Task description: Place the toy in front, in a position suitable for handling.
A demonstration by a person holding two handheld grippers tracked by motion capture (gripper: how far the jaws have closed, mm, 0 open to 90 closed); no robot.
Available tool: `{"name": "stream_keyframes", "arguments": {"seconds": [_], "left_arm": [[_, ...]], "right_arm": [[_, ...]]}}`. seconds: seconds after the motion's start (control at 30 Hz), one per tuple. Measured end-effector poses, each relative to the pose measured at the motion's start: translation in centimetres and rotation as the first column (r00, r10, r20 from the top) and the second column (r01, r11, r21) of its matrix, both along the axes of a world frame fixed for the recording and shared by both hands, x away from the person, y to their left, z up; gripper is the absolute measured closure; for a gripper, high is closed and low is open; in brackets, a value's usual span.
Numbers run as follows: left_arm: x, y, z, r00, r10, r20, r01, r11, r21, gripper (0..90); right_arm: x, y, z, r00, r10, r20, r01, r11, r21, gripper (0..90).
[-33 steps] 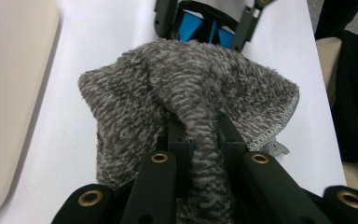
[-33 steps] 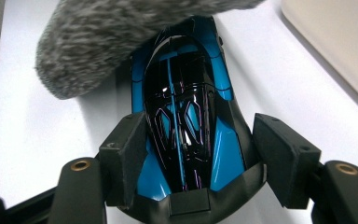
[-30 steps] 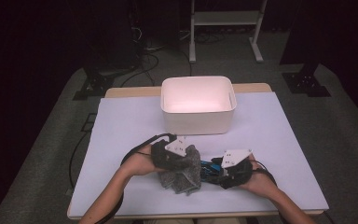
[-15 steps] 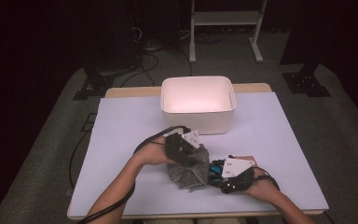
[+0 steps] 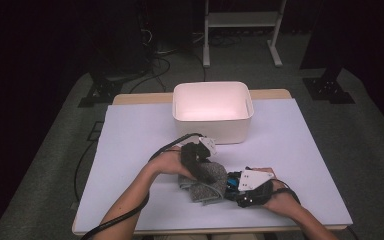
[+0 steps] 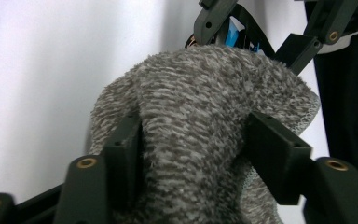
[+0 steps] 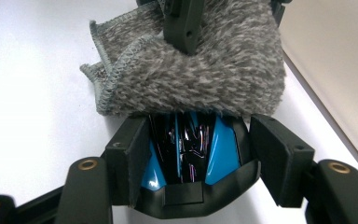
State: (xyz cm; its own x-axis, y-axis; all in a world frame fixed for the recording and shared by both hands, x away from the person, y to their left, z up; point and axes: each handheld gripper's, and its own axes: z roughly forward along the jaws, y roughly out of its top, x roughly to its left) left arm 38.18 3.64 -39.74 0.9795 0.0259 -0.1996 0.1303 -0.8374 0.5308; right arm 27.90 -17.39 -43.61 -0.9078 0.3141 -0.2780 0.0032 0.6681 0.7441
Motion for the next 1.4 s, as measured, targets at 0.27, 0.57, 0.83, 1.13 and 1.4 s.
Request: {"name": "stream_keyframes", "arguments": {"seconds": [0.27, 0.57, 0.83, 1.13, 1.4], "left_arm": [[-0.6, 0.0, 0.0, 0.9992, -0.019, 0.037, 0.018, 0.9998, 0.011, 39.1], [-2.5, 0.9, 0.7, 0.9874, -0.037, 0.154, 0.041, 0.9989, -0.022, 45.3], [-4.1, 1.3, 1.6, 0.9738, -0.054, 0.221, 0.059, 0.9982, -0.015, 52.6], [-4.8, 2.1, 2.6, 0.9677, -0.050, 0.247, 0.063, 0.9970, -0.045, 64.7], [-5.3, 2.1, 3.7, 0.9625, -0.070, 0.262, 0.092, 0.9931, -0.073, 75.7]], "right_arm": [[0.0, 0.0, 0.1, 1.0000, 0.005, 0.007, -0.004, 1.000, -0.012, 37.1], [1.2, -1.3, -0.2, 0.9798, -0.046, -0.195, 0.060, 0.996, 0.066, 27.2], [2.0, -0.3, -0.8, 0.9325, 0.022, -0.361, 0.014, 0.995, 0.096, 46.5], [1.4, 0.0, 0.2, 0.9679, 0.076, -0.239, -0.071, 0.997, 0.033, 48.3], [1.3, 0.0, 0.2, 0.9845, 0.088, -0.152, -0.096, 0.994, -0.042, 49.5]]}}
